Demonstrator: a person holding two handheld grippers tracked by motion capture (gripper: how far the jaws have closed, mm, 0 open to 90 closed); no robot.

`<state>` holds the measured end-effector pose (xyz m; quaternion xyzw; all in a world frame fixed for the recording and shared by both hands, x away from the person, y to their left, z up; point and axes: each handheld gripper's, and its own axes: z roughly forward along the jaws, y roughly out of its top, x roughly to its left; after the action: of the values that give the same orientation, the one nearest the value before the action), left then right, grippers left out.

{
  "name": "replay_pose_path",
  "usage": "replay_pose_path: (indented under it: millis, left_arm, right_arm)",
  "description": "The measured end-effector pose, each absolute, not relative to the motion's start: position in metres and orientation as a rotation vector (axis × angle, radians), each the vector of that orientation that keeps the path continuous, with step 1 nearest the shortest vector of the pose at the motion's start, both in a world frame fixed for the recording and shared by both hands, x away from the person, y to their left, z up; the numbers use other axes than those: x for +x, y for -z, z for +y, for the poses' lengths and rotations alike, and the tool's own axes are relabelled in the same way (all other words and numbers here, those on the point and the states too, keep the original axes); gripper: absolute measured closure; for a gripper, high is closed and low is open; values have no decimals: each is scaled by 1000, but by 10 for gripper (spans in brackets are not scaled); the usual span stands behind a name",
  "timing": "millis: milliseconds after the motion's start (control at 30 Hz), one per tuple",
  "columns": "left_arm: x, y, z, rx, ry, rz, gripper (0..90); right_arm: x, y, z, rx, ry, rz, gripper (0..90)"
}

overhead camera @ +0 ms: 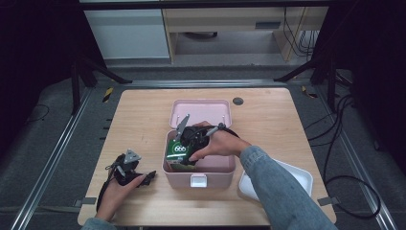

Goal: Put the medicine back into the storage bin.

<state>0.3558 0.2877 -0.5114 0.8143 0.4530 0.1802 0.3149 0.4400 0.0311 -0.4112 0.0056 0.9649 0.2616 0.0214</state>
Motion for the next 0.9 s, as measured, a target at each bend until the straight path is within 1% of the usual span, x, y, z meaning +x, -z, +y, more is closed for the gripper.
replay_pose_path:
  millis: [700,900]
  left_arm:
    - [356,511,288,2147,-473,1193,23]
    - [356,511,288,2146,-474,1193,23]
  right_arm:
    - [439,436,37,17,-721,3035,167]
    - [439,437,36,17,-719,3032,165]
